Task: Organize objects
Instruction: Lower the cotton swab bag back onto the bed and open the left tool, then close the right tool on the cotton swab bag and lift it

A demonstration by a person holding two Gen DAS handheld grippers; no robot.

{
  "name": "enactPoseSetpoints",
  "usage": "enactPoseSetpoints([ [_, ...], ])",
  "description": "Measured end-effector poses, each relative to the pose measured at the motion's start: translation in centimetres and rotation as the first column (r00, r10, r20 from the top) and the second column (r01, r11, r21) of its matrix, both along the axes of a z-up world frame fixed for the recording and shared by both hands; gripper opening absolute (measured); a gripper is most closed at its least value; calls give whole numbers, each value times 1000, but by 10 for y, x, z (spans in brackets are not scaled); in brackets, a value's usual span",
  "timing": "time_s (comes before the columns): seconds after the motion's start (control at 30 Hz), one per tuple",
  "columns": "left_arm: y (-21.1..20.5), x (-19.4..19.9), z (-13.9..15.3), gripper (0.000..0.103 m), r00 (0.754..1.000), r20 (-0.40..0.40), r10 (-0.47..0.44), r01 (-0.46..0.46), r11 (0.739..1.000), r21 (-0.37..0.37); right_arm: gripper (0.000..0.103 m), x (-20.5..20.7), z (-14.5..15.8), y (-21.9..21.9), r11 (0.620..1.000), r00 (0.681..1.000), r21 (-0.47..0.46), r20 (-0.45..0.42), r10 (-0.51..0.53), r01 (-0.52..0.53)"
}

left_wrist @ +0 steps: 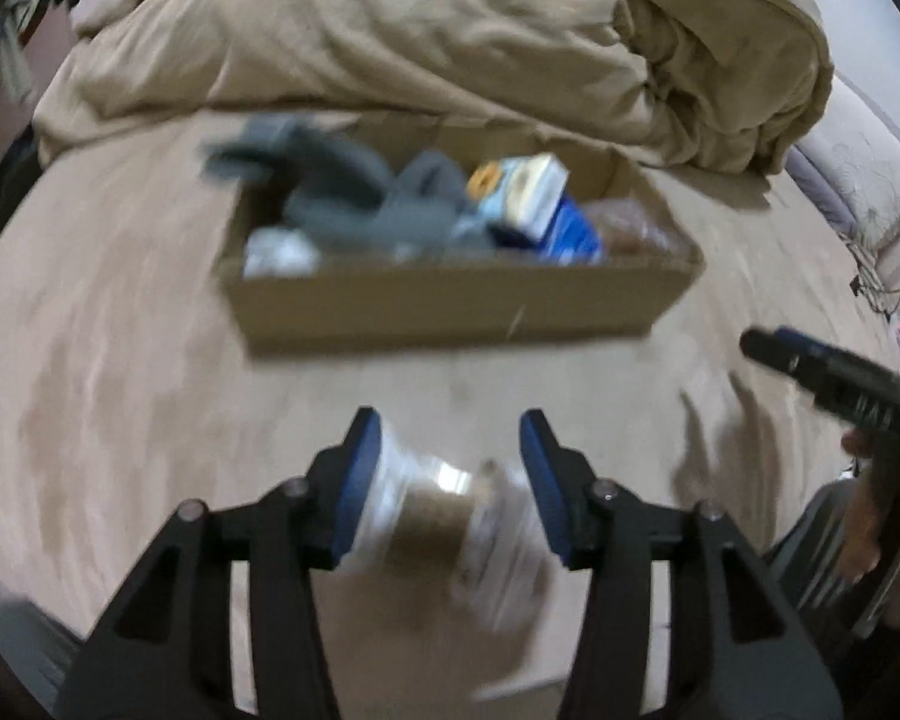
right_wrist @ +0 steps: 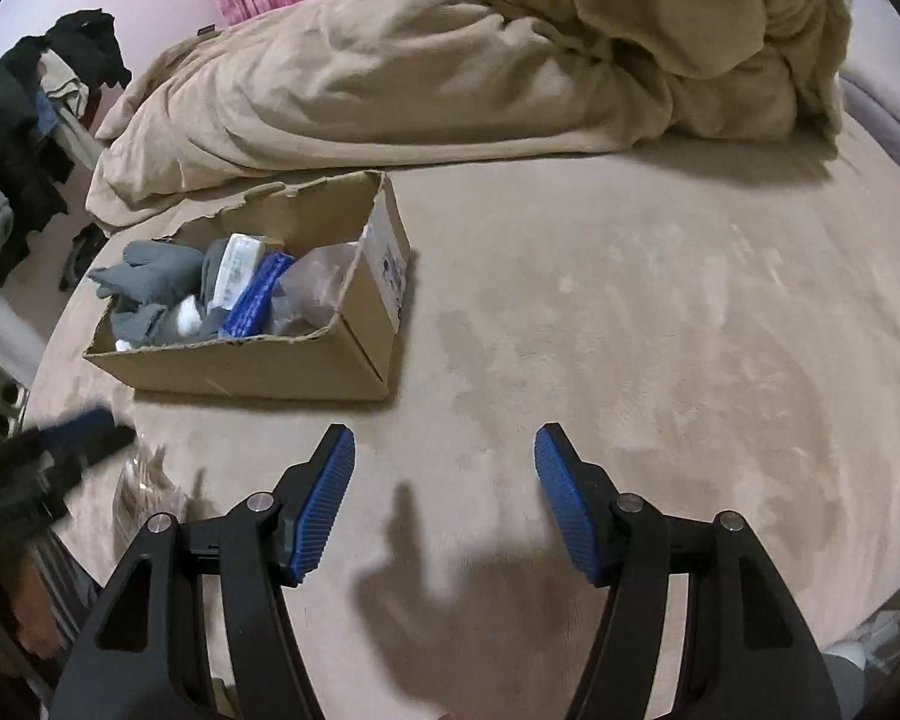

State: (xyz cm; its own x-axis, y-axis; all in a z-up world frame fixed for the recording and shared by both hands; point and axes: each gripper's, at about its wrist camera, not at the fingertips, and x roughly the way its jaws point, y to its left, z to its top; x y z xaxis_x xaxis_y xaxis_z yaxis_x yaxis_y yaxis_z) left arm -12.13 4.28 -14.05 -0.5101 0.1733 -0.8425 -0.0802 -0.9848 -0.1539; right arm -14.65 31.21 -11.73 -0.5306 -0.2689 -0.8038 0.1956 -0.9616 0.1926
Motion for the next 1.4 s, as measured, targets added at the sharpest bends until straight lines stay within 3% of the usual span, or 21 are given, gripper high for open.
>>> enactPoseSetpoints([
  [0.07, -9, 16, 0, 59, 1000, -8, 7, -7, 1000, -3, 66, 6, 7, -10, 999, 1000, 19, -12, 26, -25],
  [0.43, -71, 47, 8, 59, 998, -25, 53, -53, 998, 27, 66, 29, 15, -89, 988, 990, 65, 0, 139, -139],
  [0.53, -89, 49, 4, 59, 998, -19, 68, -67, 997, 40, 76, 33, 12, -112, 983, 985, 70, 9, 170, -170],
  [0.63, -108, 49, -2, 59, 996, -11, 90, -89, 995, 55, 82, 35, 6, -132, 978, 981, 78, 25, 193, -194],
  [0.9, -140, 47, -10, 59, 994, -5, 110, -110, 992, 56, 82, 35, -27, -173, 968, 968, 87, 107, 226, -236],
  [1.07, -150, 49, -16, 59, 993, 11, 120, -120, 990, 80, 82, 36, -43, -189, 966, 956, 29, 155, 250, -258],
  [1.1, -151, 50, -16, 59, 992, 10, 123, -123, 988, 93, 81, 35, -44, -191, 965, 954, 27, 156, 255, -262],
  [1.17, -151, 50, -18, 59, 992, 13, 126, -127, 986, 107, 65, 37, -46, -195, 961, 949, 9, 157, 273, -278],
  [1.4, -141, 52, -8, 59, 993, 0, 114, -113, 987, 118, 49, 43, -35, -191, 955, 946, -22, 132, 295, -294],
])
